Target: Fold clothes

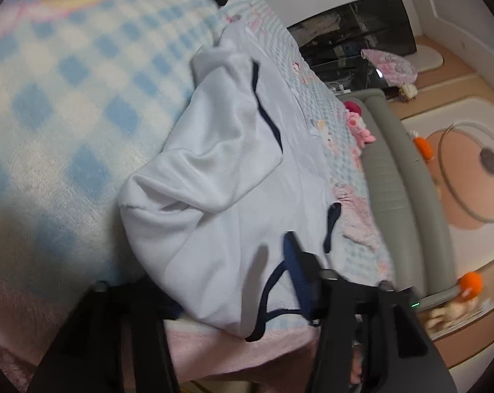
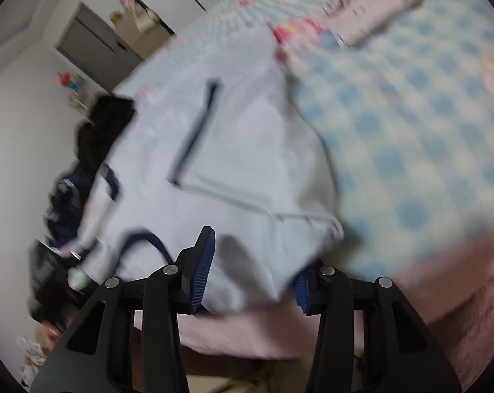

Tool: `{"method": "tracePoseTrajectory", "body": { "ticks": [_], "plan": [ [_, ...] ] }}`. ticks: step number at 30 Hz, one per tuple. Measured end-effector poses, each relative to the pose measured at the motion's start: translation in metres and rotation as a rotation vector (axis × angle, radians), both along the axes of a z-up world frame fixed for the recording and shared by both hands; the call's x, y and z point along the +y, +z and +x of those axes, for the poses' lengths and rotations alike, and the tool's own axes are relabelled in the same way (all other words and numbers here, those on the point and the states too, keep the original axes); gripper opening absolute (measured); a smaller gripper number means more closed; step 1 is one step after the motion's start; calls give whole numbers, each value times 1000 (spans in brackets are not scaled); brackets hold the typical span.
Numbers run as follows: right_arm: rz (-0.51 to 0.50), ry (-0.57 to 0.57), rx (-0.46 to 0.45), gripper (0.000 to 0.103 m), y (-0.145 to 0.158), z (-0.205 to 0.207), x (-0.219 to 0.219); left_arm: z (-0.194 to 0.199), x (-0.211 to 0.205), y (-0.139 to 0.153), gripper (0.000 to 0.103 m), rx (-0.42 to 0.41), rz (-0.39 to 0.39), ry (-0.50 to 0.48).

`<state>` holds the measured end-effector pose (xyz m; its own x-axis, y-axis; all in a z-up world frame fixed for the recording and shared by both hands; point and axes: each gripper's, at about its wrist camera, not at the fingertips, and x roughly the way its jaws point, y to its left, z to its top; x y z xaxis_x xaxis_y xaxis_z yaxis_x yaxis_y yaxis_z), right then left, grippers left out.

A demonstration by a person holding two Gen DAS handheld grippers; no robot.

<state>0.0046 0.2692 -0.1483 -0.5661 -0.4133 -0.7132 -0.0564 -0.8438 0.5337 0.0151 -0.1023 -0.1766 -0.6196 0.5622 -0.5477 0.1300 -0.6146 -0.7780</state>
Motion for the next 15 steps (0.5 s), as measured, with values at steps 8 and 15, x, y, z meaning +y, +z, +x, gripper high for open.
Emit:
{"method": "tracePoseTrajectory", "body": {
  "ticks": [8,15],
  "plan": [
    [43,22,-74,35,-17,-29,0,-19,8,-8,22,-83,-51,-55],
    [180,98,-4,2,19,-18,-10,-13,14,17,4,-9,-136,-49]
  ]
}}
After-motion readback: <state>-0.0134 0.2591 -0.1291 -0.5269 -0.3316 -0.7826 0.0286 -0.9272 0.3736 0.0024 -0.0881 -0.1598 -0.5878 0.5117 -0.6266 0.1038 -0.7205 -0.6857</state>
